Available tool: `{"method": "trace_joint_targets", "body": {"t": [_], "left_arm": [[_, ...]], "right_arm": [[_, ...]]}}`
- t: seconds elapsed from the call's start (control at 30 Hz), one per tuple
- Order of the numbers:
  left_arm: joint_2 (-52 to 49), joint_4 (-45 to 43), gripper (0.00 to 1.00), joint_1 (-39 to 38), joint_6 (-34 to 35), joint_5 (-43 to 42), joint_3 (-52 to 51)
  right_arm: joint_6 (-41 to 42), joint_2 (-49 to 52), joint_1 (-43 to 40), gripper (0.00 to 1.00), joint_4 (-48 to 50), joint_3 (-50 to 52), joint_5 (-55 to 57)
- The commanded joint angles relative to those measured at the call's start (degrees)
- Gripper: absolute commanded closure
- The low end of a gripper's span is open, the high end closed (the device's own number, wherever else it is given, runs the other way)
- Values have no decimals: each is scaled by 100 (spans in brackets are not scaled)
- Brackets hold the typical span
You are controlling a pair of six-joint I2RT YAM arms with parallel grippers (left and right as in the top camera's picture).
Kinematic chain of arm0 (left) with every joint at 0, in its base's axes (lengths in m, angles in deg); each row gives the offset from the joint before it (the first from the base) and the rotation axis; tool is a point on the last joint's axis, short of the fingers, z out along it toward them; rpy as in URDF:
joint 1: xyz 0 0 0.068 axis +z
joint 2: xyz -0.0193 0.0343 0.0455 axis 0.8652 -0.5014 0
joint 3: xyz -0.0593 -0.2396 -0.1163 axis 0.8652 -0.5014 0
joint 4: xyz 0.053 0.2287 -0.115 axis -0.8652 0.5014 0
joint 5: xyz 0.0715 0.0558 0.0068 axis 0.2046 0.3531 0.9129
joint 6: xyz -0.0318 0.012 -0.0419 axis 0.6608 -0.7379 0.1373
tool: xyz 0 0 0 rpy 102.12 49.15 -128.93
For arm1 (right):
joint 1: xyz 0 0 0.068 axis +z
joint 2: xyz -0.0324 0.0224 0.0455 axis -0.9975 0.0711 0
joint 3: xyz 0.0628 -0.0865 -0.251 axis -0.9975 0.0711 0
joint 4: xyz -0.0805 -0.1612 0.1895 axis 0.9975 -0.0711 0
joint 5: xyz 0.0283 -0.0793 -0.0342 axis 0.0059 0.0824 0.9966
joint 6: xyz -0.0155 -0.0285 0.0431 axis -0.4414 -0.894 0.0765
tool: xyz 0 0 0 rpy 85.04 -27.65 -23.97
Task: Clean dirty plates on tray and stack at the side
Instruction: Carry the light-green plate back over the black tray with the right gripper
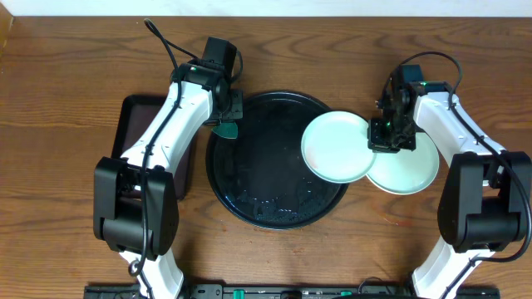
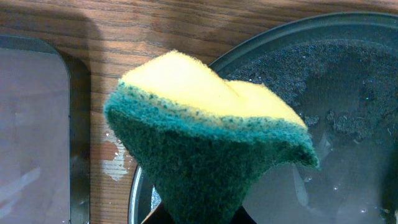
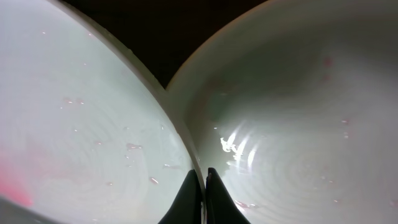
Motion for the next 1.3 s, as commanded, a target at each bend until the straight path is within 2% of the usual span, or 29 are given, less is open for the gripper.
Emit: {"method": "trace_joint_targets", "body": {"t": [0.0,0.17,0.47,0.77,0.97,1.03,1.27], "left_arm": [[98,4,92,-2,68,13,-39],[101,7,93,-2,68,13,-39],[98,4,93,-2,68,11,-39],[98,-11,93,-2,68,11,-39],[101,-15,93,-2,68,13,-39],[98,-31,92,-2,68,11,-39],[98,-79,93,-2,68,13,-39]], "right_arm": [[-90,-7,66,99,7,-66,-247],[-92,-208,267,99,-15,-68,-485],[-70,-1174,1005,99,282,-72,-260],[94,-1506,2448,99,739,-72,2310],[699,-1532,3685,99,763,-72,5407],[763,-1532,3980,99,765,-72,6052],[863,-1561,4489,99,756,-72,7202]]}}
